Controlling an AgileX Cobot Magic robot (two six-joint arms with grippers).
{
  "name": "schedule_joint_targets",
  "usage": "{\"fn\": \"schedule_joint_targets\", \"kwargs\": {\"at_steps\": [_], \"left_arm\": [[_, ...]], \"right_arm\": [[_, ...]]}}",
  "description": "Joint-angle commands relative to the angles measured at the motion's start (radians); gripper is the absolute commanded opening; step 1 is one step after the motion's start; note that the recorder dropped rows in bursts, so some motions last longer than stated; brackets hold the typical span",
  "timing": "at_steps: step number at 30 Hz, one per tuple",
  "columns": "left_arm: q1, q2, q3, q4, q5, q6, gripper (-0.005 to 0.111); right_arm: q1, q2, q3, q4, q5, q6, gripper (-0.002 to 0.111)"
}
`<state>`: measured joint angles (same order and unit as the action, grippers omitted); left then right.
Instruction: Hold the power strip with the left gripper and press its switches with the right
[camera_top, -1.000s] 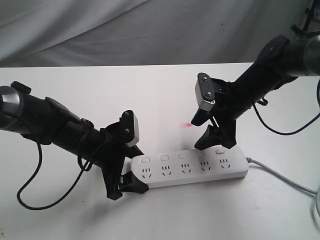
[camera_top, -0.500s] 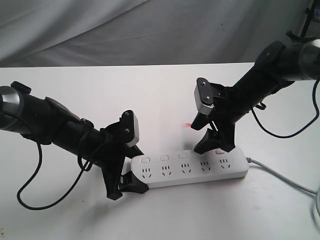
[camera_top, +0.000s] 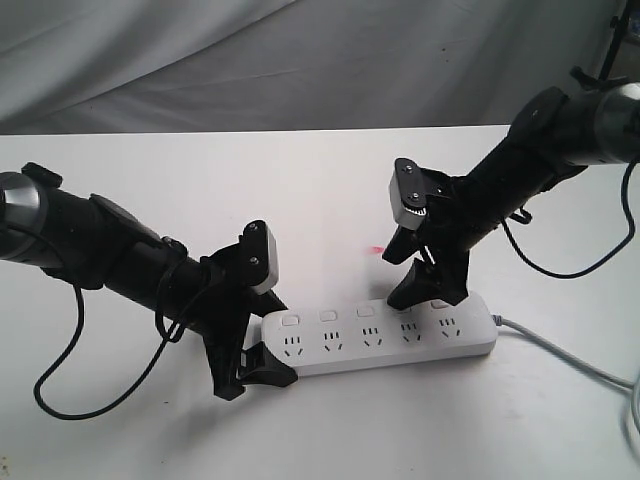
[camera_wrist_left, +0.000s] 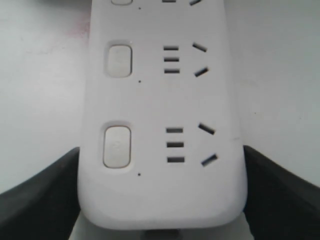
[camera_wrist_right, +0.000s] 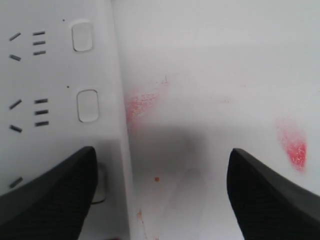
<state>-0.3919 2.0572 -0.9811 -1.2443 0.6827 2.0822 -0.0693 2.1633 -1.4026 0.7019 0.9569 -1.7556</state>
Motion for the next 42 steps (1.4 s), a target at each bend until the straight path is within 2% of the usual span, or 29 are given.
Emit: {"fn": "schedule_joint_targets", "kwargs": {"at_steps": [1, 18, 28, 33, 42], "left_arm": [[-0.006, -0.004, -0.001, -0.003, -0.009, -0.006, 0.000], [-0.006, -0.004, -0.001, -0.003, -0.009, -0.010, 0.000], [-0.006, -0.004, -0.001, -0.003, -0.009, -0.006, 0.000], [-0.006, -0.004, -0.001, -0.003, -0.009, -0.006, 0.000], [-0.006, -0.004, -0.001, -0.003, -0.009, -0.009, 0.000]], "right_arm": [[-0.001, 0.031, 0.009, -0.099, -0.055, -0.007, 0.067], [-0.001, -0.082, 0.009, 0.043, 0.024, -0.039, 0.067], [-0.001, -0.087, 0.009, 0.039, 0.027, -0.039, 0.067], [-0.004, -0.087, 0.009, -0.020, 0.024, -0.012, 0.067], [-0.108, -0.087, 0.009, -0.012, 0.067, -0.018, 0.067]]}}
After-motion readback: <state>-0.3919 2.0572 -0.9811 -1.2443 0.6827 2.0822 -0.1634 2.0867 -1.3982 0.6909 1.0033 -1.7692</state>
